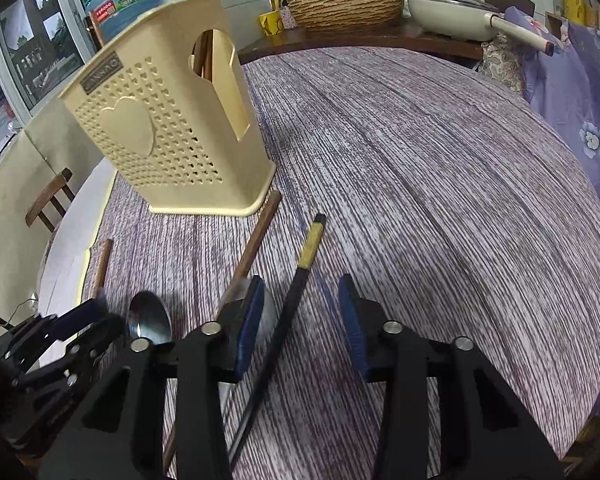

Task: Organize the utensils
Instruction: 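Close the right gripper on a black gold-tipped chopstick while the left gripper holds the spoon, then lift the spoon and the black chopstick and carry both over the cream holder, then lower the spoon and chopstick into the holder and open both grippers, then withdraw both grippers from the holder toward the remaining utensils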

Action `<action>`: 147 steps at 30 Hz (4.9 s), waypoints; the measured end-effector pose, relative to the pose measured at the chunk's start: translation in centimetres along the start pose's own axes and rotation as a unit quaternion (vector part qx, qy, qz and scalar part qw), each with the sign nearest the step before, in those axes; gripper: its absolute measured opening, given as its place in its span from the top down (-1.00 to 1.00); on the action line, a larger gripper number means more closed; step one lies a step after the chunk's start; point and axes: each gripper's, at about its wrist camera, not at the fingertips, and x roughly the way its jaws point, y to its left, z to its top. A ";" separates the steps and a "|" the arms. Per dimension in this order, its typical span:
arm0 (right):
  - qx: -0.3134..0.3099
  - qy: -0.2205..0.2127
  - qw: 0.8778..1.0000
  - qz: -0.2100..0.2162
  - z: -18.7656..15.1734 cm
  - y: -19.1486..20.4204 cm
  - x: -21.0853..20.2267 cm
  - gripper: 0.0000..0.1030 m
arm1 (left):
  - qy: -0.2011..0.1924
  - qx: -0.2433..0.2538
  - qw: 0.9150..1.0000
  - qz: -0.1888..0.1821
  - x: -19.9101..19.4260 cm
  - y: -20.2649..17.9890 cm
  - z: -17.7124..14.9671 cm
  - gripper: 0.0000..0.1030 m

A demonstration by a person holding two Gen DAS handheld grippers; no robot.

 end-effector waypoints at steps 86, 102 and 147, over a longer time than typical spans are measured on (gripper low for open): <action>-0.110 -0.325 0.928 0.146 15.7 5.3 -25.4 0.84 | -0.314 -0.094 0.943 -0.055 -13.2 3.5 20.4 0.29; -0.102 -0.293 0.946 0.099 14.9 6.2 -15.3 0.84 | -0.317 -0.099 0.943 -0.016 -6.0 3.1 18.1 0.29; -0.087 -0.190 0.977 0.045 2.7 2.2 -11.0 -0.21 | -0.130 -0.116 0.984 0.027 -5.8 5.4 3.5 -0.77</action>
